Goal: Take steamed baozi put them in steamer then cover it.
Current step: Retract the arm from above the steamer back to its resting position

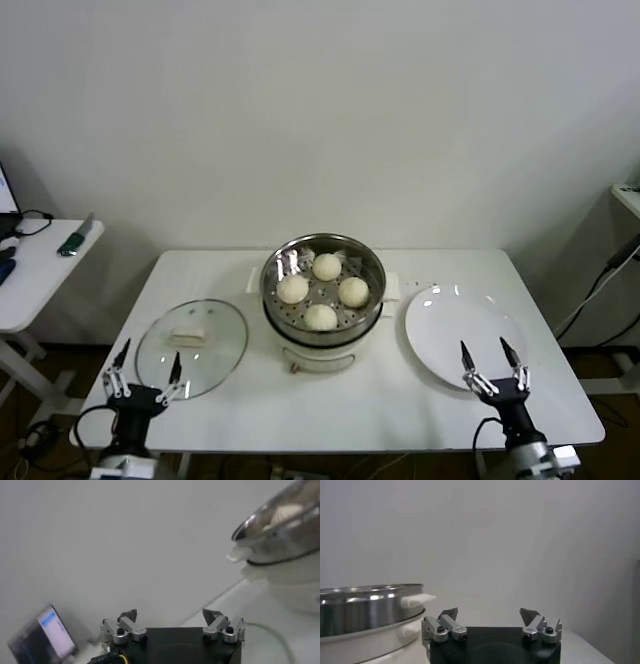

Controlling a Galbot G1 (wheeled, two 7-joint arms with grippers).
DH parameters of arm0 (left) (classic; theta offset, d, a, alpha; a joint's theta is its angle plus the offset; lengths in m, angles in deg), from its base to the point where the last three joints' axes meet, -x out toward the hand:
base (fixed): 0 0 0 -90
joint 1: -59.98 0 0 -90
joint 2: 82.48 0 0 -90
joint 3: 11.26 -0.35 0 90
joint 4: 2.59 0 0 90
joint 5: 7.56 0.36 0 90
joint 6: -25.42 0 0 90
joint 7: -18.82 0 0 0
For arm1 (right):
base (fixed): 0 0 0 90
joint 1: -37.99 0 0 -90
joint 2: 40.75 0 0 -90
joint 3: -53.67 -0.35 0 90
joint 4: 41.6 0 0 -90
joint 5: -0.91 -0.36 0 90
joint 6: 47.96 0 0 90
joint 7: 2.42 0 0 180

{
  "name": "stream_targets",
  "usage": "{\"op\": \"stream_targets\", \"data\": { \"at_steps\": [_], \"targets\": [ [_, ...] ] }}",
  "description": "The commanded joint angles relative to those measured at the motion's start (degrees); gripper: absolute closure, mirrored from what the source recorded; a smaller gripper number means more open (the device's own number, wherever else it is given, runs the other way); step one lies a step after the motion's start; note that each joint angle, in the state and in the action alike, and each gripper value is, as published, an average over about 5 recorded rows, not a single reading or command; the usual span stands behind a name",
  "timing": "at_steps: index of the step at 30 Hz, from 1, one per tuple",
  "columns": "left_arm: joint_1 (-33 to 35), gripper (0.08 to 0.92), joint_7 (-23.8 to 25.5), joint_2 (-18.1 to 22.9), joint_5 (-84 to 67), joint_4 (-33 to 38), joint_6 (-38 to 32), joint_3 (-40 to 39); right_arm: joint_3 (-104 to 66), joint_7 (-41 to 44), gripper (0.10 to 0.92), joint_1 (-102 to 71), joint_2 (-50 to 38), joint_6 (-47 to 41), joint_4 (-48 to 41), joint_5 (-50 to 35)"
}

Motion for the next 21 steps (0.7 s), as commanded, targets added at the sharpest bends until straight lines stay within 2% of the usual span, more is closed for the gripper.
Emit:
{"op": "stream_targets", "data": {
  "at_steps": [1,10,21],
  "targets": [
    [-4.5,0.177,-12.5,-5.0,30.1,-13.6,-3.1,-2.0,-1.9,0.0,0.203,-3.1,3.6,6.7,-3.5,-1.7],
    [-11.5,0.177,-12.8,-4.5,40.5,-22.3,-2.1,-2.7,-1.6,-0.6,0.203,-2.4,3.2,6.7,-4.1,-4.1],
    [-19.8,0.177,-11.0,-5.3,41.4,-32.1,-1.4,-4.2,-1.7,-0.9,0.203,-2.4,2.5,6.5,-3.5,-4.9]
  ]
}}
